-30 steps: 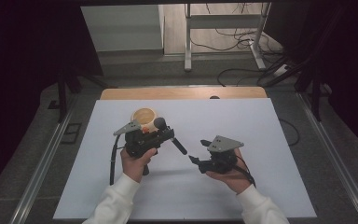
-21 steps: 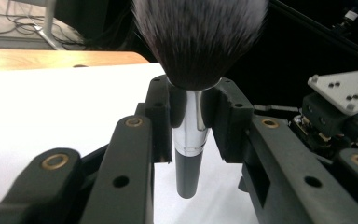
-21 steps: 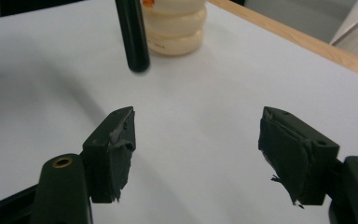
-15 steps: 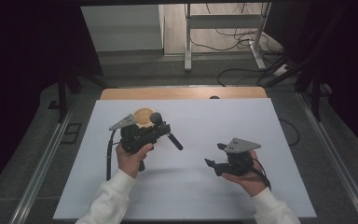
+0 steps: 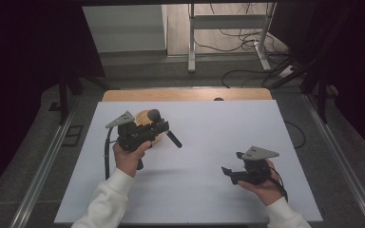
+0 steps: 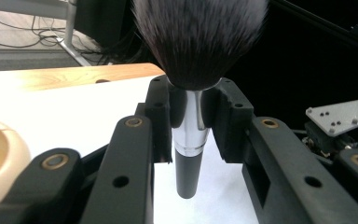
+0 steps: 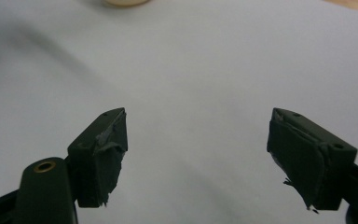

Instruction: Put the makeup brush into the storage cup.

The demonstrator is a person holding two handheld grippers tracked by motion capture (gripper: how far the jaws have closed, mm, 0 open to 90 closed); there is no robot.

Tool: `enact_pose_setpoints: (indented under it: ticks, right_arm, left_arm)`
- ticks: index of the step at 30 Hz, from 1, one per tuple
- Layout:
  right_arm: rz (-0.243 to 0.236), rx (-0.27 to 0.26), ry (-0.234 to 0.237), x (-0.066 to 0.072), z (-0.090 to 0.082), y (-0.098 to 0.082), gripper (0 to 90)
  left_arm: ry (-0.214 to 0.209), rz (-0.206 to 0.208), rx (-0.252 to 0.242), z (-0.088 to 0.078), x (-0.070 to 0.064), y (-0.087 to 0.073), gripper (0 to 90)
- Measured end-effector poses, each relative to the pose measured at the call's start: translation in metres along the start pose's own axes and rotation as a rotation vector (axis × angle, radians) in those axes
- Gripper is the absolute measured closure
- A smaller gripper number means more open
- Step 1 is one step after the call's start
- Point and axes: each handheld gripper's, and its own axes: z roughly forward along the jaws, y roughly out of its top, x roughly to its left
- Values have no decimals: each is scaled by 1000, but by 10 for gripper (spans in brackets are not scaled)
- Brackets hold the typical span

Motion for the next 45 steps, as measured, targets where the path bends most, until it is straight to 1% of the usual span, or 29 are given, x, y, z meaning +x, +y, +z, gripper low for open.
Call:
enact_pose_setpoints:
  ticks: [2, 5, 9, 13, 16, 17, 23, 27, 34, 36, 38, 42, 45]
  right_arm:
    - [4, 12, -11, -1, -1, -5, 197]
    - [12, 21, -15, -2, -4, -9, 196]
    - [20, 23, -31, -5, -9, -14, 193]
    - [26, 34, -52, -8, -10, -18, 190]
    - [33, 41, -60, -9, -8, -19, 185]
    - [34, 42, -60, -10, -7, -20, 184]
    - [40, 40, -57, -10, -7, -20, 182]
    - [41, 43, -56, -11, -5, -20, 182]
    - [41, 43, -59, -11, -5, -20, 182]
    - [41, 47, -59, -11, -5, -20, 178]
    - [42, 48, -59, -11, -4, -20, 176]
    - [44, 43, -60, -12, -5, -20, 176]
    - [38, 39, -66, -12, -6, -20, 175]
  left_arm:
    - [5, -2, -4, -2, 2, 1, 704]
    - [21, -3, -9, -6, 5, 5, 704]
    - [33, -8, -16, -12, 10, 13, 704]
    - [52, -16, -19, -17, 15, 20, 704]
    - [66, -20, -27, -20, 19, 26, 704]
    - [73, -23, -32, -22, 21, 29, 704]
    - [103, -10, -27, -25, 26, 37, 704]
    - [113, -13, -29, -27, 29, 40, 704]
    - [144, -9, -15, -29, 35, 46, 704]
    - [157, -8, -18, -30, 36, 49, 704]
    - [161, -11, -22, -31, 38, 51, 704]
    - [179, -10, -17, -32, 41, 55, 704]
    - [199, -1, -20, -33, 43, 57, 704]
